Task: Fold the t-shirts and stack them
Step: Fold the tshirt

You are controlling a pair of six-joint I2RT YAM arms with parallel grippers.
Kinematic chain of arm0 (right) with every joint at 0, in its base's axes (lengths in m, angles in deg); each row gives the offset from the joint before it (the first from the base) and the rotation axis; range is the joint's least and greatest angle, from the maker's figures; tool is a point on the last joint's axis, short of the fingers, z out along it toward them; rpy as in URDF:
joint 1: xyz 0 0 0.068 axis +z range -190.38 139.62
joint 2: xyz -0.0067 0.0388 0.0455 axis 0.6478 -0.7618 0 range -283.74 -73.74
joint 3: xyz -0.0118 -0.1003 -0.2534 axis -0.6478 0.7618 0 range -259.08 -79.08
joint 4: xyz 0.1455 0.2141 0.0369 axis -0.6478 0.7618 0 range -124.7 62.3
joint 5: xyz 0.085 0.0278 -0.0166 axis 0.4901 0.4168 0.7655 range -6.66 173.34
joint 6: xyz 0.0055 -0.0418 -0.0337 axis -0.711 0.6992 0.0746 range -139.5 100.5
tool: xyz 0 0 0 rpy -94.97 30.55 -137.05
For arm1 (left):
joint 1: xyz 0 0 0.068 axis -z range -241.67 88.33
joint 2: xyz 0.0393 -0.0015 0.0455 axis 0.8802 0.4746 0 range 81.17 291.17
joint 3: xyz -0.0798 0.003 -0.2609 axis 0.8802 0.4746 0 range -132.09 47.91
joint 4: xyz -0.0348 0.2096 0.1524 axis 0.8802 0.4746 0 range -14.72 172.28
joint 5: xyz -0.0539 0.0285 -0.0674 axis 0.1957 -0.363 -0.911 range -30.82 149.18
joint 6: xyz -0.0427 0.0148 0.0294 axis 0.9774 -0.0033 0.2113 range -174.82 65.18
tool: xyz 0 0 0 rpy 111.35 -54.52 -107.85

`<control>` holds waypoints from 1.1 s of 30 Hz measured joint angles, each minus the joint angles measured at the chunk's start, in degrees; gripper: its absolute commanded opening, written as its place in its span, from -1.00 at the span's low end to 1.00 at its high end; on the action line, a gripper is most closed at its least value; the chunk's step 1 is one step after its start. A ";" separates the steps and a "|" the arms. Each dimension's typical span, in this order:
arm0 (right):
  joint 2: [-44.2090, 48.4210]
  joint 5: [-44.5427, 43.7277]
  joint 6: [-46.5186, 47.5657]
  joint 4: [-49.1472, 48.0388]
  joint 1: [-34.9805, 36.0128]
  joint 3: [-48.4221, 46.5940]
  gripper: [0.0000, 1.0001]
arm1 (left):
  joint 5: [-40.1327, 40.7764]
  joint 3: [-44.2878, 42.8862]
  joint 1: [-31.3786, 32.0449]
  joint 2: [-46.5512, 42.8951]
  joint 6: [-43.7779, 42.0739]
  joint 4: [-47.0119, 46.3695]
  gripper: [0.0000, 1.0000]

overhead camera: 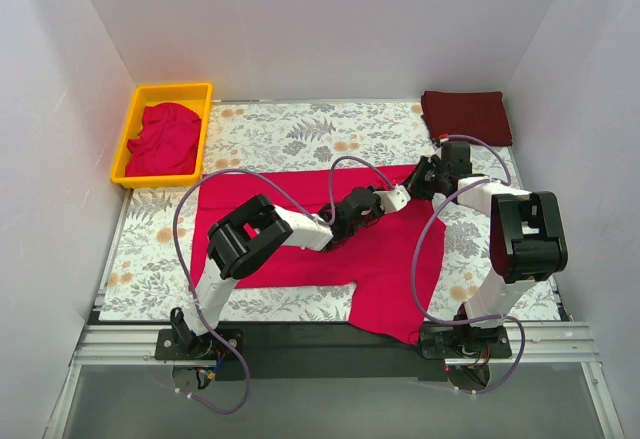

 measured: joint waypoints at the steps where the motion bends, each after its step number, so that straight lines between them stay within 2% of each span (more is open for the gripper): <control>1: 0.09 0.09 0.00 0.00 -0.07 0.00 -0.97 | -0.02 0.00 0.00 0.00 0.15 -0.09 -1.00; 14: 1.81 1.38 0.55 0.22 -0.83 0.00 -0.97 | -3.56 1.22 -1.05 -2.82 6.14 1.79 -1.00; 24: 8.61 1.53 3.34 3.30 -0.83 1.53 -0.97 | -9.62 2.80 -2.89 -11.39 10.88 5.84 -1.00; 33: 13.88 2.64 5.75 8.81 -0.92 5.90 -0.97 | -15.74 6.80 -2.93 -12.66 12.13 9.77 -1.00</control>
